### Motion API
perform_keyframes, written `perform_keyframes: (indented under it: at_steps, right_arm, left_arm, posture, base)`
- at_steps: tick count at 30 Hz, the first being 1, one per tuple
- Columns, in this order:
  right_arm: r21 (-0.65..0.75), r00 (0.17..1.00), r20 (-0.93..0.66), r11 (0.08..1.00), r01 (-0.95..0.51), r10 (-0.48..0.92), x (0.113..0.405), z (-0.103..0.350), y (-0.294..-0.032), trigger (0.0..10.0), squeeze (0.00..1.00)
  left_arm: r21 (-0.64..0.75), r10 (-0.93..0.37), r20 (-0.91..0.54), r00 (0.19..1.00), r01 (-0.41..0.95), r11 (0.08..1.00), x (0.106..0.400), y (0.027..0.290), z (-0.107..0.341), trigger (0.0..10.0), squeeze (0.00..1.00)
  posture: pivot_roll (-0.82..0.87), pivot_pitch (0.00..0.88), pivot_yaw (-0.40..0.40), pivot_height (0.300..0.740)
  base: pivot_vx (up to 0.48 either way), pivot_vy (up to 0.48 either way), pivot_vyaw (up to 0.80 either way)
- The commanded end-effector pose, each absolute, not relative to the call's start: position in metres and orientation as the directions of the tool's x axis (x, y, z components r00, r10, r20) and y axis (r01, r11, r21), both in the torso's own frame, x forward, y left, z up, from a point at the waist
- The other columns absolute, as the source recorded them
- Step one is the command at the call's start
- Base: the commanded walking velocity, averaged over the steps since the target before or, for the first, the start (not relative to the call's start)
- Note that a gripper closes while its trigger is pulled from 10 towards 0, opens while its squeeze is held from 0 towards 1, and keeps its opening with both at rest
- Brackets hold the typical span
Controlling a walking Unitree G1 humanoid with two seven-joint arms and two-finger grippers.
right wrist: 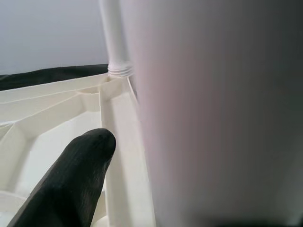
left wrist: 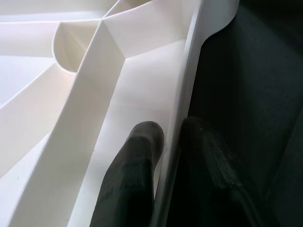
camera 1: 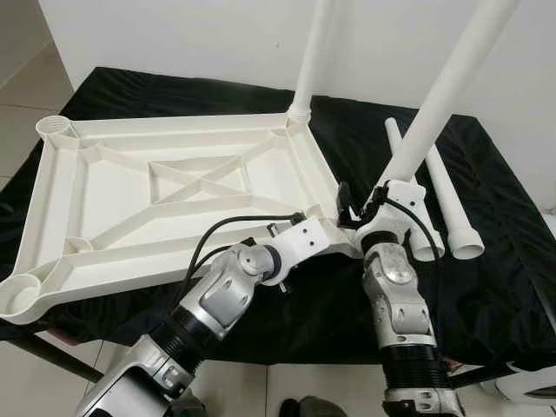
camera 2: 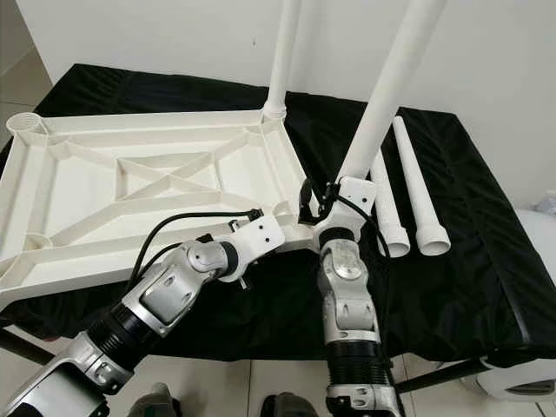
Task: Building children table
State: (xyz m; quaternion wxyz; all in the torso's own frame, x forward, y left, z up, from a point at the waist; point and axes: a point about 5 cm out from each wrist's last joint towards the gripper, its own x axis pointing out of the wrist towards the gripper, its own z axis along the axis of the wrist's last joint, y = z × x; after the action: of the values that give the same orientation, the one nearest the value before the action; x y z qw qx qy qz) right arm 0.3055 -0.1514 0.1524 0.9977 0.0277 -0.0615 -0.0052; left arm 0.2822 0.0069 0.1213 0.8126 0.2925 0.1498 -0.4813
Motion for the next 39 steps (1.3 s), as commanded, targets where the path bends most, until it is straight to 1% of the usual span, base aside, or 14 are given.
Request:
perform_keyframes:
  at_steps: [1,3,4,7,12,15,17,23,25,27,28,30,31,39]
  right_arm:
    - [0.054,0.992,0.126,0.998,-0.014,0.007,0.307,0.153,-0.161,10.0,0.08]
    - [0.059,0.992,0.122,0.997,-0.049,0.041,0.307,0.152,-0.163,10.0,0.08]
    - [0.037,0.989,0.118,0.995,-0.092,0.087,0.307,0.15,-0.168,10.0,0.0]
    - [-0.007,0.955,0.073,0.957,-0.289,0.289,0.303,0.14,-0.174,10.0,0.0]
    - [-0.032,0.898,0.036,0.899,-0.437,0.438,0.297,0.131,-0.18,10.0,0.0]
    - [-0.029,0.875,0.017,0.875,-0.484,0.484,0.295,0.127,-0.183,10.0,0.0]
    - [-0.036,0.816,-0.021,0.816,-0.577,0.577,0.288,0.122,-0.192,10.0,0.0]
    - [-0.048,0.791,-0.033,0.79,-0.612,0.611,0.287,0.121,-0.2,10.0,0.0]
    - [-0.054,0.787,-0.054,0.785,-0.617,0.614,0.293,0.125,-0.221,9.8,0.0]
    - [-0.046,0.788,-0.057,0.787,-0.615,0.613,0.296,0.127,-0.227,10.0,0.0]
    - [-0.059,0.78,-0.063,0.778,-0.625,0.622,0.297,0.129,-0.234,4.2,0.0]
    - [-0.065,0.776,-0.065,0.773,-0.631,0.628,0.296,0.129,-0.235,4.2,0.0]
    - [-0.061,0.765,-0.068,0.763,-0.643,0.64,0.295,0.128,-0.236,0.0,0.0]
    - [-0.043,0.746,-0.071,0.746,-0.665,0.662,0.291,0.125,-0.239,0.0,0.0]
  left_arm:
    - [0.277,-0.769,-0.529,0.36,0.929,0.244,0.263,-0.014,0.117,10.0,0.0]
    - [0.277,-0.769,-0.529,0.36,0.929,0.244,0.263,-0.014,0.117,10.0,0.0]
    - [0.276,-0.769,-0.528,0.36,0.929,0.245,0.263,-0.014,0.117,10.0,0.0]
    - [0.277,-0.769,-0.529,0.358,0.93,0.243,0.263,-0.014,0.117,10.0,0.0]
    - [0.275,-0.771,-0.529,0.354,0.931,0.239,0.262,-0.015,0.117,10.0,0.0]
    - [0.275,-0.771,-0.529,0.354,0.931,0.238,0.262,-0.016,0.116,10.0,0.0]
    - [0.275,-0.772,-0.529,0.353,0.932,0.238,0.261,-0.016,0.116,10.0,0.0]
    - [0.276,-0.77,-0.53,0.354,0.931,0.238,0.262,-0.016,0.115,10.0,0.0]
    - [0.277,-0.77,-0.532,0.353,0.932,0.235,0.261,-0.015,0.115,10.0,0.0]
    - [0.277,-0.769,-0.533,0.352,0.932,0.235,0.261,-0.015,0.115,10.0,0.0]
    - [0.276,-0.769,-0.533,0.352,0.932,0.235,0.261,-0.015,0.115,10.0,0.0]
    - [0.275,-0.77,-0.533,0.352,0.932,0.236,0.26,-0.015,0.115,10.0,0.0]
    - [0.275,-0.769,-0.533,0.353,0.932,0.237,0.26,-0.015,0.114,10.0,0.0]
    - [0.274,-0.766,-0.537,0.353,0.932,0.238,0.259,-0.013,0.114,10.0,0.0]
  posture:
    - [0.03,0.0,-0.096,0.74]
    - [0.03,0.0,-0.096,0.74]
    - [0.03,0.0,-0.094,0.74]
    - [0.03,0.0,-0.089,0.74]
    - [0.02,0.0,-0.088,0.74]
    - [0.03,0.0,-0.09,0.74]
    - [0.03,0.0,-0.092,0.74]
    - [0.03,0.0,-0.092,0.74]
    - [0.03,0.0,-0.09,0.74]
    - [0.03,0.0,-0.09,0.74]
    - [0.03,0.0,-0.092,0.74]
    - [0.03,0.0,-0.092,0.74]
    - [0.03,0.0,-0.092,0.74]
    - [0.03,0.0,-0.087,0.74]
  base:
    - [0.0,0.0,0.0]
    - [0.0,0.0,0.0]
    - [0.0,0.0,0.0]
    - [0.0,0.0,0.0]
    - [0.0,0.0,0.0]
    - [0.0,0.0,0.0]
    - [0.0,0.0,0.0]
    - [0.0,0.0,0.0]
    - [0.0,0.0,0.0]
    - [0.0,0.0,0.0]
    - [0.0,0.0,0.0]
    - [0.0,0.0,0.0]
    - [0.0,0.0,0.0]
    - [0.0,0.0,0.0]
